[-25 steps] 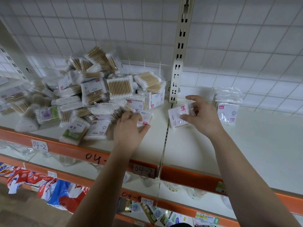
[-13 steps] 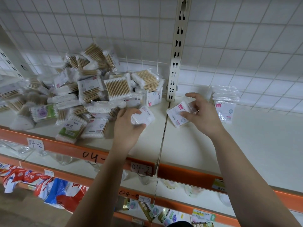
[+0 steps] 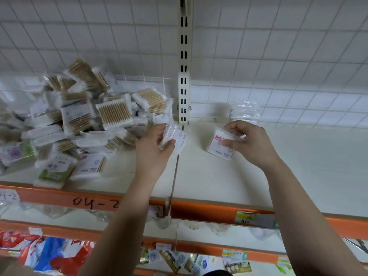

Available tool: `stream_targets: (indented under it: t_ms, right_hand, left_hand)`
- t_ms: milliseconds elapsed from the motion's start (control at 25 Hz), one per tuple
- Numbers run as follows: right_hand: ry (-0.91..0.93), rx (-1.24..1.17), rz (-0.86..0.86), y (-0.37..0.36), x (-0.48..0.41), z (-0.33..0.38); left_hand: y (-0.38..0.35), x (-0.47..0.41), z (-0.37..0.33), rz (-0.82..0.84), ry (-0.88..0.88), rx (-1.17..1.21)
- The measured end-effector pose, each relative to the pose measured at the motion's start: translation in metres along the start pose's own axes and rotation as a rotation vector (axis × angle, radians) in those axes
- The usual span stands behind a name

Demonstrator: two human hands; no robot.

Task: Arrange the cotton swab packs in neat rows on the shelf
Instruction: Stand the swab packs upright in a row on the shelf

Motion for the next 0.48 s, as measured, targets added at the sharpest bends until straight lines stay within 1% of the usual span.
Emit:
stream_targets:
  t_ms: [120, 240, 320, 480]
  right_hand:
    - [-0.025, 0.033, -0.035, 0.020, 0.008, -0.016]
    - [-0.049, 0.062, -0.135, 0.040, 0.015, -0.033]
    - [-0.064, 0.082, -0.183, 0.048, 0.017, -0.041]
    - [-0.036, 0.138, -0.123, 0.047, 0.016, -0.044]
  left_hand:
    - [-0.022, -0.004, -0.009, 0.063, -0.077, -0.029]
    - [-0.046, -0.005, -0.016, 0.126, -0.126, -0.079]
    - [-0.055, -0.005, -0.016, 0.140, -0.150, -0.117]
    - [-0.056, -0.009, -0.013, 0.141, -0.184, -0.188]
Point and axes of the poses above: each hand's wrist, its own x-axis away from the middle knuckle, its own y-axis out of the back of the hand, z = x × y, the point moved 8 cm from there along -x, towards the middle knuckle, and after that the axes turned 5 degrees about x, right-handed, at the moved point
